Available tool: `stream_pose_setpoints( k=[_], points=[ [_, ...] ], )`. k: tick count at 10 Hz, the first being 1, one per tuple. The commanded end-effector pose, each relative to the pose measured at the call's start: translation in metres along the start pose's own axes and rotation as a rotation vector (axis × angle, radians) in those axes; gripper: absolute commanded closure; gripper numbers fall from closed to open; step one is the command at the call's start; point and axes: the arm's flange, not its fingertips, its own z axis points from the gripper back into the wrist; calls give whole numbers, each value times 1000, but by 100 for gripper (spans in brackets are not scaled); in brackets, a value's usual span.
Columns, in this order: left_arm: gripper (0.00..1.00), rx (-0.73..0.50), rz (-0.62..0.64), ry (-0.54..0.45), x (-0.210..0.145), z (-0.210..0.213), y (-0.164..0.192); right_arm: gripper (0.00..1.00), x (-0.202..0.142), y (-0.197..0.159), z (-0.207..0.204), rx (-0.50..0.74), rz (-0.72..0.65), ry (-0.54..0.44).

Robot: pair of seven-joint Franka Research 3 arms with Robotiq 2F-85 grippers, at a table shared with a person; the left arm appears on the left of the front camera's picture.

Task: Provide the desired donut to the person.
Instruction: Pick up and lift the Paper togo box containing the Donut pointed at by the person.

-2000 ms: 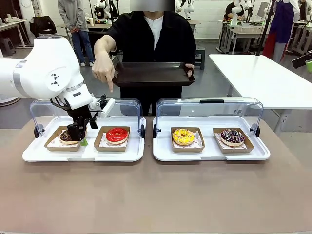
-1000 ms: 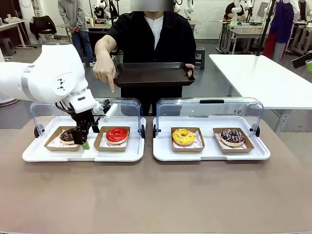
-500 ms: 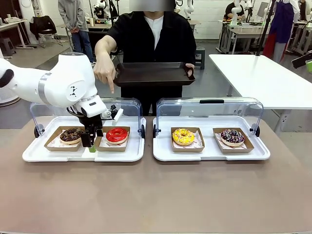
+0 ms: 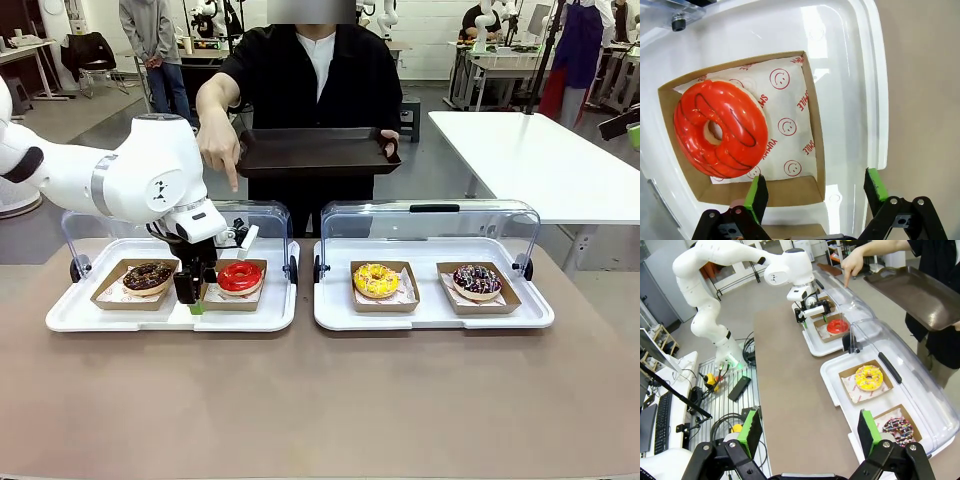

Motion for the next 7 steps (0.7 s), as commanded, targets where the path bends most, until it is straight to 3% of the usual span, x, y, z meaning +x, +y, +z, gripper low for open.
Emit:
stream_pose_setpoints(
  k=[1, 7],
  points=[
    [0, 11, 33, 27, 2, -7, 6, 0, 1, 0, 0, 8, 8, -11],
    [0, 7, 65, 28, 1, -17, 14, 0, 1, 0, 0, 8, 8, -11]
  ],
)
